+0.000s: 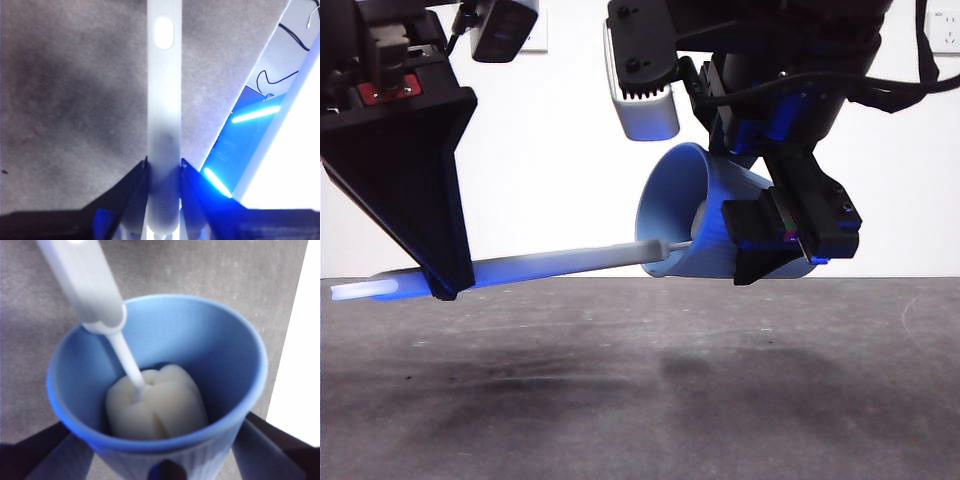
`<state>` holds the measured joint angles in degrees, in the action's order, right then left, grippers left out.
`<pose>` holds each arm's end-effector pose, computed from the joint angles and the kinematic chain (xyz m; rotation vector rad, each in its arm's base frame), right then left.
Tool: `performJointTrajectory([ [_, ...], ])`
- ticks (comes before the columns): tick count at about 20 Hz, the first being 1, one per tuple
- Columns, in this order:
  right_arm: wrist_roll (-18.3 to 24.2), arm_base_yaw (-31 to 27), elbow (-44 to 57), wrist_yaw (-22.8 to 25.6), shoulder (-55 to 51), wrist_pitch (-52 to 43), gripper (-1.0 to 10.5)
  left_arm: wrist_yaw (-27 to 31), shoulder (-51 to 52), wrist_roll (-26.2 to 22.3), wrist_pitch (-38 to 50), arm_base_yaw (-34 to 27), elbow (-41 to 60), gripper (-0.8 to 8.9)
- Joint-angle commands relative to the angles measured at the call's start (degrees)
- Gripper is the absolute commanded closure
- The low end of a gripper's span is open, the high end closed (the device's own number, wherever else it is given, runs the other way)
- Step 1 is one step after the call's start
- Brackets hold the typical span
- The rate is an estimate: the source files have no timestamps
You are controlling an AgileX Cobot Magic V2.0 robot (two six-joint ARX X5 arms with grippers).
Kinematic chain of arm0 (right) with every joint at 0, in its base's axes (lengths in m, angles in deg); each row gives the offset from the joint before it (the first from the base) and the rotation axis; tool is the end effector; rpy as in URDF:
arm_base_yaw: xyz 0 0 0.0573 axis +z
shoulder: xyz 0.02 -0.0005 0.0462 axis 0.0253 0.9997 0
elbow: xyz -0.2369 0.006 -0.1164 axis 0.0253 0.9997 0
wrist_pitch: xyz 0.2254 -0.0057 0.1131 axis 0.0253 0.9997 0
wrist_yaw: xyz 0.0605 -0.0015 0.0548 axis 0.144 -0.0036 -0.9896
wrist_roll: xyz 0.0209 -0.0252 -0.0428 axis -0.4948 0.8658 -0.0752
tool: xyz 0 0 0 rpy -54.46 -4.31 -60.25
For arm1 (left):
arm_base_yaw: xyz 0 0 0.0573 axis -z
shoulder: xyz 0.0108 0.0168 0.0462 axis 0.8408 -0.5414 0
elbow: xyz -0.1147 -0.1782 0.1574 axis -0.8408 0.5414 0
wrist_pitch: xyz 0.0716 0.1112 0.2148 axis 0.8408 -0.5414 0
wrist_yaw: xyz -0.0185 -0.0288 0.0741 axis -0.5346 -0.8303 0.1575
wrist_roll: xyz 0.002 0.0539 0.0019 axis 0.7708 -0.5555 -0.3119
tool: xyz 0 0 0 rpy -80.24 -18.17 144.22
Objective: Pick up the cup brush,pick up the cup,insert the brush into the cup,clean the cup,put the cup brush back,put the cup back to the fixed position on the table
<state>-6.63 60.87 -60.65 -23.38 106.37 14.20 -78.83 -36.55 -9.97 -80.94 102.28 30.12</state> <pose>0.1518 0.2243 0.2095 -1.5773 0.4001 0.6955 0.1607 -0.1663 0.2311 0.5370 1.0678 -0.9088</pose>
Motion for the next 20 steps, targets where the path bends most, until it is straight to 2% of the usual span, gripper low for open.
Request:
performJointTrajectory([
  [1, -1.4, 1.2, -0.1, -1.9, 0.4, -1.1, 9.6, -0.5, -0.1, 1.2, 2.6, 0.0, 0.0, 8.21],
  [5, -4.4, 0.2, -0.1, 1.2, 0.4, 1.6, 9.6, 3.1, 0.9, 1.2, -0.5, -0.5, 0.0, 8.21],
  [14, -10.4, -3.9, -0.1, 1.4, 0.2, 2.0, 9.6, 8.8, 11.6, -0.3, -15.0, -4.9, 0.0, 8.21],
  [18, -17.3, -6.4, -0.1, 1.4, -1.7, -0.1, 9.6, 8.8, 15.7, -0.3, -18.5, -8.8, 0.0, 8.21],
  [20, -22.1, -7.6, -0.2, 1.4, -4.1, -1.6, 9.6, 8.7, 16.7, 1.8, -17.6, -10.7, 0.0, 8.21],
])
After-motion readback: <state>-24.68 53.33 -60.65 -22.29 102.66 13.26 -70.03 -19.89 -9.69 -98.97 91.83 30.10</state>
